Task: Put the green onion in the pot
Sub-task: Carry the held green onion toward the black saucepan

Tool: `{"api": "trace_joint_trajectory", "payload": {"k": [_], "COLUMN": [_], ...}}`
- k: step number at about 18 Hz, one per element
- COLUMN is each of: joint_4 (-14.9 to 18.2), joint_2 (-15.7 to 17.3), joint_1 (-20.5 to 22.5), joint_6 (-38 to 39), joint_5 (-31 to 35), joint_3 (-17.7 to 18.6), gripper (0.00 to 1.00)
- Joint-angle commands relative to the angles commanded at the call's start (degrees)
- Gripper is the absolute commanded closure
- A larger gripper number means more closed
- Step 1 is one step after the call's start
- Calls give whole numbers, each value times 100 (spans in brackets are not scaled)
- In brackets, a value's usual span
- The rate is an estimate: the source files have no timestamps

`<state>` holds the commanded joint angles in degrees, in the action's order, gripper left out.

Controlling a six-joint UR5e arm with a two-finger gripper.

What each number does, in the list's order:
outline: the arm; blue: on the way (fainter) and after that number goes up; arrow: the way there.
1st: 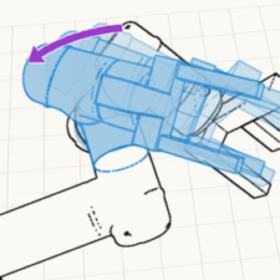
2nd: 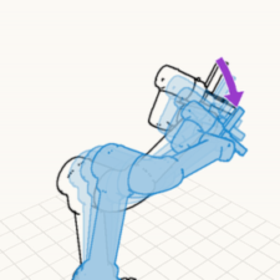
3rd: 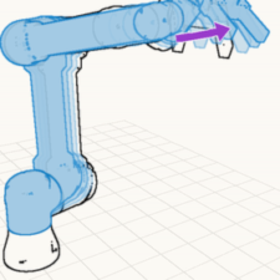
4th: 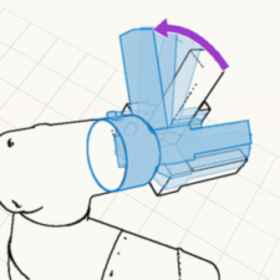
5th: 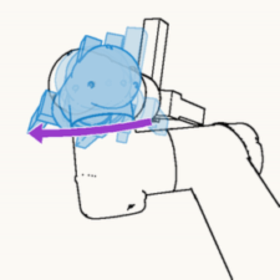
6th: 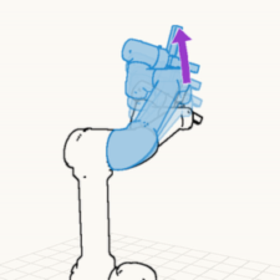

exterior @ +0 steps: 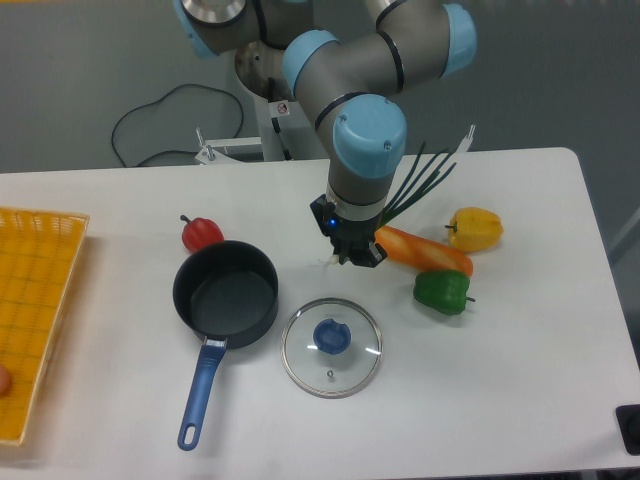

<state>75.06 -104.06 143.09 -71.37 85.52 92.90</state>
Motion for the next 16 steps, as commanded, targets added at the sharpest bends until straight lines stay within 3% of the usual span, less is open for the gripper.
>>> {"api": "trace_joint_trajectory", "payload": {"k": [9, 16], "joint_4": [26, 35], "joint_2": [-9, 0], "joint_1": [-17, -61], "joint_6": [263, 817], "joint_5": [-53, -527], "joint_3": [-150, -369], "gripper": [97, 97]}}
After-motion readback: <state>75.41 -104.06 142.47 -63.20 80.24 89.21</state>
